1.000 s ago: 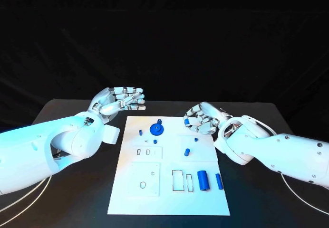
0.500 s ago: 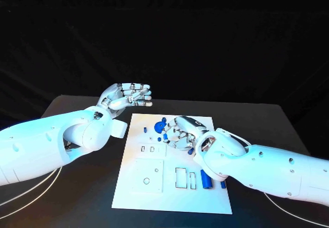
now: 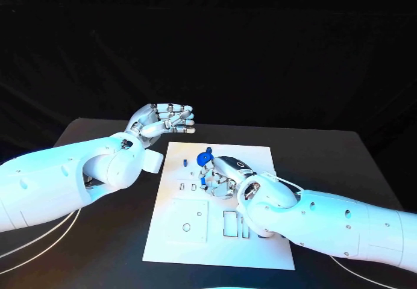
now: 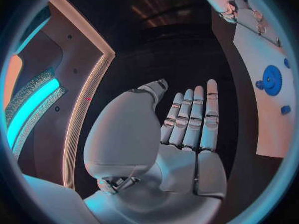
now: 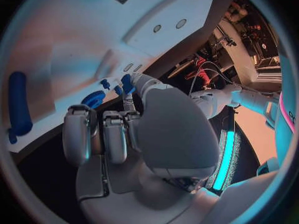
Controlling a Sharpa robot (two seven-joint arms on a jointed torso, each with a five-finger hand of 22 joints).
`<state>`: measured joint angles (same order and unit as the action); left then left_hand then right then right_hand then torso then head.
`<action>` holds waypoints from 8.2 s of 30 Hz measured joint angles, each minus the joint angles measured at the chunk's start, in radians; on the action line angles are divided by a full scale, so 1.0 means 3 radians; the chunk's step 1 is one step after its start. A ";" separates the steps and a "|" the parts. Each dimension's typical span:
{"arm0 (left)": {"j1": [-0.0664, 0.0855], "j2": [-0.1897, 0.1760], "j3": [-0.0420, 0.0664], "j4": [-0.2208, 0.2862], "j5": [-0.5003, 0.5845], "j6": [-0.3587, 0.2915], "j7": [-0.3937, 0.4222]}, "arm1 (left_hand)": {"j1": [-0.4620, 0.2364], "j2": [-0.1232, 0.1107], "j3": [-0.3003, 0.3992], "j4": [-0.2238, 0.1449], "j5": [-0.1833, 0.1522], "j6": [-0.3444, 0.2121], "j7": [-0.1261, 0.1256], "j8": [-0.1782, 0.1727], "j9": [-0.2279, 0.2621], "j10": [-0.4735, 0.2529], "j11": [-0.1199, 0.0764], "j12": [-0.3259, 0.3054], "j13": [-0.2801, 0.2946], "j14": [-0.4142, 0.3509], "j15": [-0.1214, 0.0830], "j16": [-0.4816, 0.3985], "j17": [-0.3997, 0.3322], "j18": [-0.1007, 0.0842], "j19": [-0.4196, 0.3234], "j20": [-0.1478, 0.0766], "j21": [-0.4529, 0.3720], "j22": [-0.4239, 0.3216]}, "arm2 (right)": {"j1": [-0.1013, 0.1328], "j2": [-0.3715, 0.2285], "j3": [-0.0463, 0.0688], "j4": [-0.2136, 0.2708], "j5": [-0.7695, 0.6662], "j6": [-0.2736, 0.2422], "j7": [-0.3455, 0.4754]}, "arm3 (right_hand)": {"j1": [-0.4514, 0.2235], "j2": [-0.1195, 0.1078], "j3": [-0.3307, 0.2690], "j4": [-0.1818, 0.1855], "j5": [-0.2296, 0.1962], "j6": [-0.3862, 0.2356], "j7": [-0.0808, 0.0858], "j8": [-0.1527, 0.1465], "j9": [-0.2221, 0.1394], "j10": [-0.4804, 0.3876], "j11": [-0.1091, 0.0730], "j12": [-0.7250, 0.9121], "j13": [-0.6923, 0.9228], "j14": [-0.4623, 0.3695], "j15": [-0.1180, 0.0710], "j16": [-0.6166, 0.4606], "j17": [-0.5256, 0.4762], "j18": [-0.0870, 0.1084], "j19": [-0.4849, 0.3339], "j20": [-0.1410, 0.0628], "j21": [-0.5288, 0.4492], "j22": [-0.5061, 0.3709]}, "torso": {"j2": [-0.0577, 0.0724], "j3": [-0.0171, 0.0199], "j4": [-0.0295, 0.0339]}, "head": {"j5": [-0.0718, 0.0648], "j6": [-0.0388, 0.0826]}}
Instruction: Assemble the parts on the task board
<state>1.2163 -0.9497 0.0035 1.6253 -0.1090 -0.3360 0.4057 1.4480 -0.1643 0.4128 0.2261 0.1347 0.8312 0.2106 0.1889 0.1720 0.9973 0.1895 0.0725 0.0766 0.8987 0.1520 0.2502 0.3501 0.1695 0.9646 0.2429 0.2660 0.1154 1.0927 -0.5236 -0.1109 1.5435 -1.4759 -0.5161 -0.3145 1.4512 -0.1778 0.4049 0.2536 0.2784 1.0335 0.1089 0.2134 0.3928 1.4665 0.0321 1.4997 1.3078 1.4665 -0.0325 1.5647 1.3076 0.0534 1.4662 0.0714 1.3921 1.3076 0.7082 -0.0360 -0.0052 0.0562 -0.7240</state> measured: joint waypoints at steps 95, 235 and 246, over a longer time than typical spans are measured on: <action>-0.0002 0.0048 -0.0003 -0.0062 -0.0019 0.0001 -0.0039 | 0.0000 0.0000 0.0000 0.0000 0.0000 0.0000 0.0000 0.0000 0.0003 0.0012 0.0012 0.0000 0.0000 0.0000 0.0000 0.0013 0.0016 0.0000 0.0000 0.0000 0.0013 0.0003 | -0.0098 0.0168 -0.0014 -0.0185 -0.0054 -0.0079 -0.0058 | -0.0518 -0.0218 -0.0421 0.0125 -0.0017 -0.0435 0.0127 0.0010 0.0032 -0.0109 0.0108 -0.0459 0.0001 0.0000 0.0049 -0.0006 0.0000 0.0000 -0.0084 0.0085 -0.0317 0.0000 | 0.0004 0.0004 0.0009 | 0.0007 -0.0015; 0.0118 0.0920 -0.0187 -0.0800 -0.3210 0.2253 -0.2975 | -0.1115 0.0222 -0.0294 0.0221 0.0009 -0.0172 -0.0339 0.1932 0.1309 0.0191 -0.0512 0.3275 0.2363 0.1894 -0.0560 0.4096 0.3192 -0.0155 0.0912 -0.0518 0.3473 0.3067 | 0.0532 -0.1191 0.0019 0.0453 0.1214 0.0162 0.0537 | -0.0350 0.0097 -0.1317 0.0128 -0.0244 -0.0657 0.0207 -0.0144 -0.0123 -0.0247 0.0193 -0.0606 -0.0001 0.0000 0.0156 -0.0057 -0.0001 0.0053 -0.0167 0.0167 -0.0529 -0.0001 | -0.0125 0.0037 -0.0008 | 0.0061 -0.0152; 0.0119 0.0925 -0.0190 -0.0803 -0.3151 0.2217 -0.2947 | -0.0810 0.0299 -0.0021 0.0214 0.0008 -0.0173 -0.0364 0.1963 0.1389 0.0223 -0.0543 0.3296 0.2390 0.1899 -0.0590 0.4119 0.3192 -0.0155 0.0924 -0.0531 0.3512 0.3104 | 0.0531 -0.1190 0.0019 0.0451 0.1213 0.0167 0.0533 | -0.0332 0.0115 -0.1317 0.0128 -0.0244 -0.0657 0.0207 -0.0144 -0.0126 -0.0247 0.0193 -0.0606 -0.0001 0.0000 0.0156 -0.0057 -0.0001 0.0053 -0.0167 0.0167 -0.0529 0.0002 | -0.0124 0.0035 -0.0006 | 0.0059 -0.0160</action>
<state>1.2521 -0.6721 -0.0533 1.3844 -1.0542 0.3290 -0.4784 1.2050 -0.0745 0.4064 0.2903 0.1372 0.7792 0.1014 0.7779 0.5887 1.0640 0.0264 1.0613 0.7937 1.4686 -0.0250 1.4858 1.3076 0.1231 1.2419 0.0837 1.3197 1.0466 1.2520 -0.8806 -0.1051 1.6788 -1.1121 -0.4661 -0.1547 1.3517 -0.1433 0.0099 0.2920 0.2052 0.8365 0.1710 0.1701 0.3550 1.3924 0.0901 1.3179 1.3075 1.4665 0.0143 1.5475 1.3074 0.0693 1.4162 0.1216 1.2333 1.3081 0.6710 -0.0253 -0.0071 0.0738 -0.7721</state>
